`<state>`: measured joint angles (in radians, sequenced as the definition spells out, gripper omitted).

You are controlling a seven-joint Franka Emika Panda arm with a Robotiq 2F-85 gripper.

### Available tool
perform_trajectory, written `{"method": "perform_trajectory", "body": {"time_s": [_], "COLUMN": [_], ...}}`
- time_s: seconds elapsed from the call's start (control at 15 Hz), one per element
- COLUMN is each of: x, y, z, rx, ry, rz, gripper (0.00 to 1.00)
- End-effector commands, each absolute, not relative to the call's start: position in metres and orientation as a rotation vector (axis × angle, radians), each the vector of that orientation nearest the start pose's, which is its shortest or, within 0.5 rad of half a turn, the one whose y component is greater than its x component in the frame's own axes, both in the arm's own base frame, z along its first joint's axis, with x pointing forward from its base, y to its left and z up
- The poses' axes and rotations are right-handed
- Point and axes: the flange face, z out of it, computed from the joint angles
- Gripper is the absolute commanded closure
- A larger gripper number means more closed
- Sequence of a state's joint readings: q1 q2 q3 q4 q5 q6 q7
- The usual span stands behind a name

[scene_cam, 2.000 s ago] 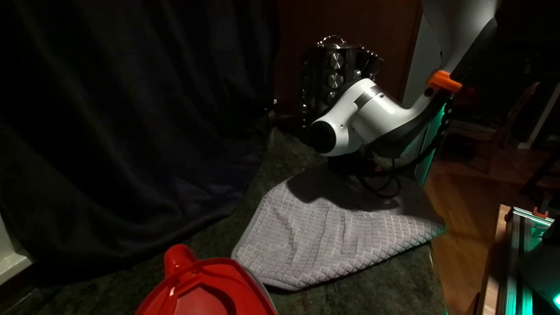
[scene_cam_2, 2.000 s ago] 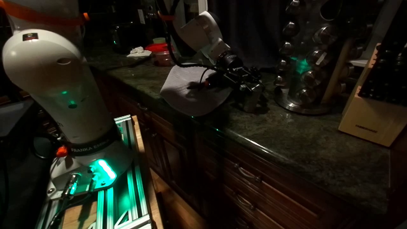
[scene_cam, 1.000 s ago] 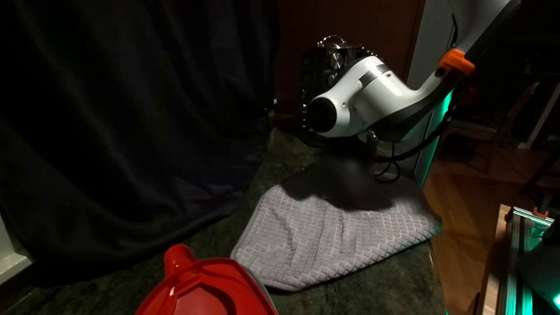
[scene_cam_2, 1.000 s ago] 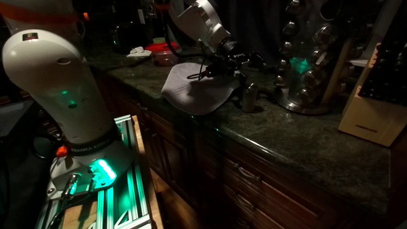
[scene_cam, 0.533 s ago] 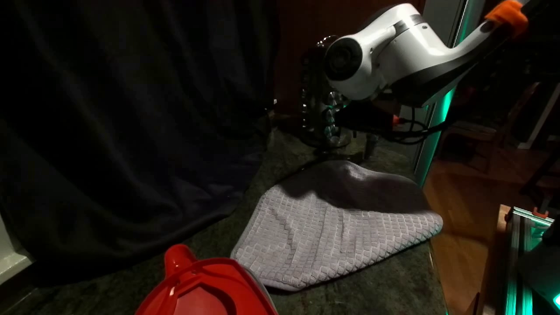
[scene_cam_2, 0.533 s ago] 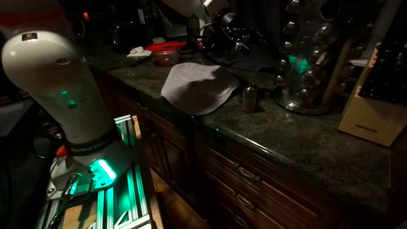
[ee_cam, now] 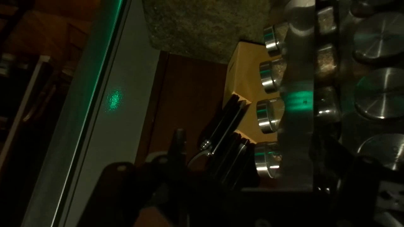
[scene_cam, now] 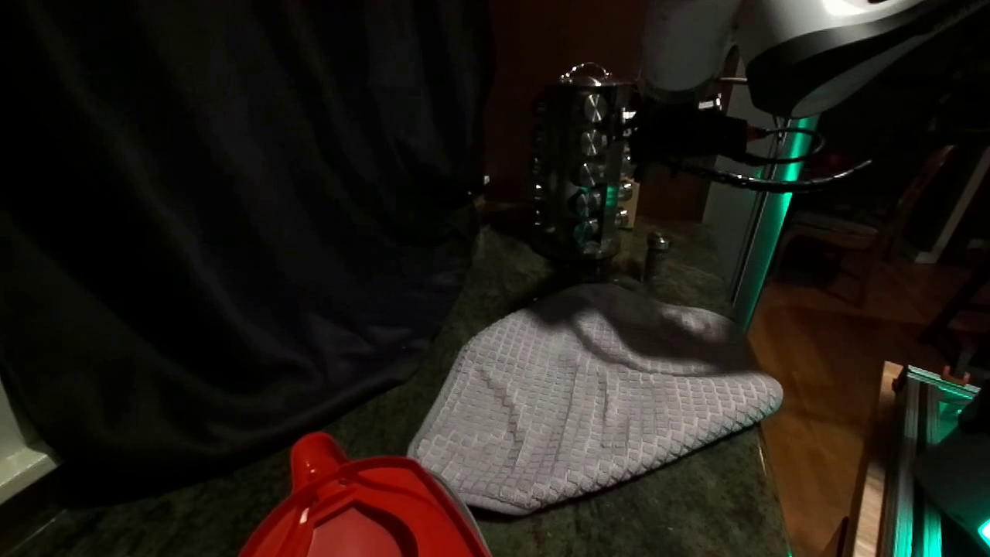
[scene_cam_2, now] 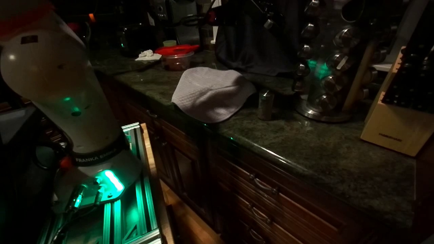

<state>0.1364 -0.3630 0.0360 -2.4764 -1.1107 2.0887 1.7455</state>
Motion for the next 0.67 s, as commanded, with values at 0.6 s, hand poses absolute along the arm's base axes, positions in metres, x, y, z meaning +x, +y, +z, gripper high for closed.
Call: {"method": "perform_trajectory", "body": {"time_s": [0.6], "x": [0.416], "y": [-0.019], "z": [0.449], "rx": [2.569], "ry": [-0.812], "rz": [0.738], "gripper": [0.00]}}
